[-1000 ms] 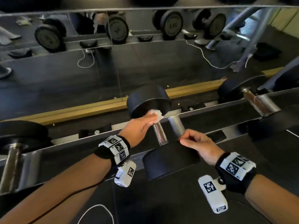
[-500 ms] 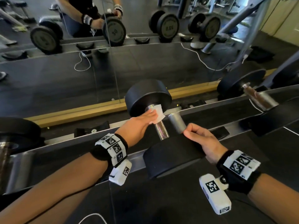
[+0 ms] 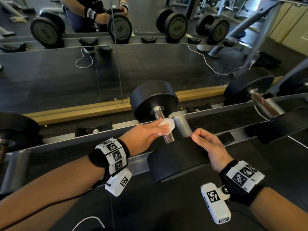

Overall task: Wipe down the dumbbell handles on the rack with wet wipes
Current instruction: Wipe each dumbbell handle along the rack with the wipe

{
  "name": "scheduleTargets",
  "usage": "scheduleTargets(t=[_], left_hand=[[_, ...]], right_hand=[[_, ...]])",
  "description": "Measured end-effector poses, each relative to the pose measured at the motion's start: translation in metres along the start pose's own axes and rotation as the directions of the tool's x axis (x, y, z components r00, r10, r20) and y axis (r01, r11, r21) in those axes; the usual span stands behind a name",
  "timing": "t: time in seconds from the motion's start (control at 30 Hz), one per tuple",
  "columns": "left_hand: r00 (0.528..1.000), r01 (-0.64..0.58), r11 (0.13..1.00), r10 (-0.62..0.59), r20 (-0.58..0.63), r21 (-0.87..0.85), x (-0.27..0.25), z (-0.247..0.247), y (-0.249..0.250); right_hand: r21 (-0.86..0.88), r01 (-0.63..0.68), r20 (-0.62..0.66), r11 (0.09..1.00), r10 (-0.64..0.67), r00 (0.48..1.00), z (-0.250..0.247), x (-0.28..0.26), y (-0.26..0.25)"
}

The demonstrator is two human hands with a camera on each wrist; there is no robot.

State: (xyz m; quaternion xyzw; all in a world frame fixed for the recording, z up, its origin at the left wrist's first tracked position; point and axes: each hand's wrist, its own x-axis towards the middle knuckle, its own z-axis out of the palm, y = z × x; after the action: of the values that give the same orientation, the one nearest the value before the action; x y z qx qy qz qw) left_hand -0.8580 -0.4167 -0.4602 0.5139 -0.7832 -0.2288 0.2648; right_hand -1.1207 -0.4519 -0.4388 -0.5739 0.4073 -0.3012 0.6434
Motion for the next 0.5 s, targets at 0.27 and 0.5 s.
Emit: scheduleTargets(t=[0.27, 0.5], left_hand=[[0.971, 0.165, 0.951, -0.203, -0.124, -0.260, 0.003, -0.028, 0.017], [0.983, 0.050, 0.995, -0.034, -0.180, 0.085, 0.024, -0.033, 0.015]], right_hand=[[-0.048, 0.028, -0.013, 0.998, -0.028, 1.000, 0.007, -0.009, -0.011], [0.000, 0.023, -0.054, 1.000, -0.023, 0.998, 0.016, -0.012, -0.010]])
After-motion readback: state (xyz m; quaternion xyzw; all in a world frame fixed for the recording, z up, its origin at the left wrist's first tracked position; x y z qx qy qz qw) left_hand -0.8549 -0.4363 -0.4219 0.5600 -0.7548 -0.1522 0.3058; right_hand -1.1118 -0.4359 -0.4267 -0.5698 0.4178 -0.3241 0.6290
